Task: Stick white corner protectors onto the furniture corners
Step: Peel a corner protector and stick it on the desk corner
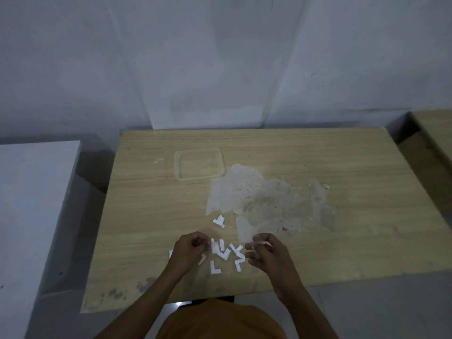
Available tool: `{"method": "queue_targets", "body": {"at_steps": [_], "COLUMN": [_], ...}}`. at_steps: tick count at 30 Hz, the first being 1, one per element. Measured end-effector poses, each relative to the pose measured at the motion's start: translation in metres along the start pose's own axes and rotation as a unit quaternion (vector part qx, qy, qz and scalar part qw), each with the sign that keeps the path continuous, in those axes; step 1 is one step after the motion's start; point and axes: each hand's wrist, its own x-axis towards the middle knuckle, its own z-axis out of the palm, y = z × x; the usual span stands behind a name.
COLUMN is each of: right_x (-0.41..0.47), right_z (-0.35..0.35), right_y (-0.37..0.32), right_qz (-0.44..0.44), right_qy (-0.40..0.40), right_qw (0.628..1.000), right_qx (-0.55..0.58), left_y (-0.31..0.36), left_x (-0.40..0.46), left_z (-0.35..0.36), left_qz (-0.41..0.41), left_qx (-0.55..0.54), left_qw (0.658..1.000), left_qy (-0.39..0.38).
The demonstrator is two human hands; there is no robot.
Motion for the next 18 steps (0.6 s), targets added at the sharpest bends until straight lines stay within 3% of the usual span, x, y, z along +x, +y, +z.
{"method": "queue_targets", "body": {"at_steps": [15, 18], "right_x": [-0.002, -0.002], "right_z": [0.022, 0.025], "right_y": [0.025, 0.024], "right_qz": [0.056, 0.029], "right_qy": [0.061, 0.074], "right_qw": [0.995, 0.996], "right_qx": [0.057, 0.028], "left_y": [-0.027, -0.013], "left_x": [0.043, 0.038], "left_z": [0.001, -0.003], "left_qz": [0.040, 0.044], "left_qx": [0.170, 0.137], "left_qw": [0.984, 0.989], "left_qy": [-0.036, -0.031]}}
